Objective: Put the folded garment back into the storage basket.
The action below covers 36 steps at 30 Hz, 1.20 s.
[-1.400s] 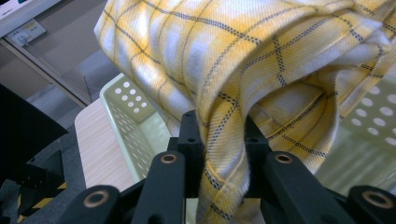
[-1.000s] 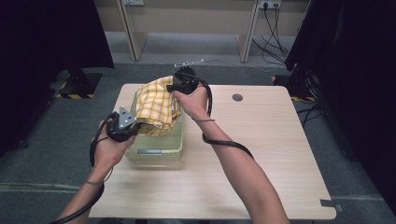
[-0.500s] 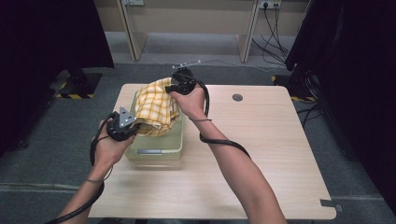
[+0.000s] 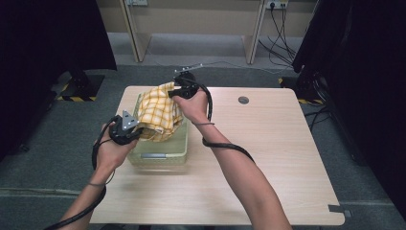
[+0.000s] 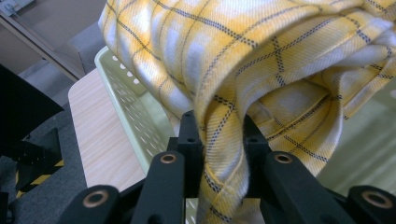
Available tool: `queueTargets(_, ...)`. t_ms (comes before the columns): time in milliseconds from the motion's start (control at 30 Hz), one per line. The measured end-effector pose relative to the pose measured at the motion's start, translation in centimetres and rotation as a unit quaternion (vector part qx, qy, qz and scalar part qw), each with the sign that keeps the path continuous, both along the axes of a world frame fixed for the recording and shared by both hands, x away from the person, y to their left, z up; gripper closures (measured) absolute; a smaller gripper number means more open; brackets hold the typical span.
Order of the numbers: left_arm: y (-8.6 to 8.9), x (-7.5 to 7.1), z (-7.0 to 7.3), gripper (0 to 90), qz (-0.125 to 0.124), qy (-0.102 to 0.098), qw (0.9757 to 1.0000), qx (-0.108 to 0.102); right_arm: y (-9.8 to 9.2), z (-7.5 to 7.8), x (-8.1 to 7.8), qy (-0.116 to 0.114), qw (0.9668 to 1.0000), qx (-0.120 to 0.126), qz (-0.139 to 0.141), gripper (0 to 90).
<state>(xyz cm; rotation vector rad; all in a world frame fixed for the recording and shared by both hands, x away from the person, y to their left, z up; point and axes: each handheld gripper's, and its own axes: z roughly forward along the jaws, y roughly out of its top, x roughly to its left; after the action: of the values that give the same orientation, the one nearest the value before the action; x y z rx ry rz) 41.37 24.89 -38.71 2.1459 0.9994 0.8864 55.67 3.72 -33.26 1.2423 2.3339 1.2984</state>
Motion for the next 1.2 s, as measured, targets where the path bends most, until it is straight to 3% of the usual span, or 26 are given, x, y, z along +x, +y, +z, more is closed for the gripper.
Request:
queueTargets(700, 0.2, 0.5, -1.3, 75.3, 0.000, 0.033, 0.9994, 0.008, 0.6, -1.9, 0.4, 0.020, 0.9997, -0.012, -0.003, 78.2)
queueTargets(1200, 0.4, 0.6, -1.6, 75.3, -0.001, 0.045, 0.9989, 0.015, 1.1, -2.6, 0.5, 0.024, 0.9995, -0.021, 0.001, 78.2)
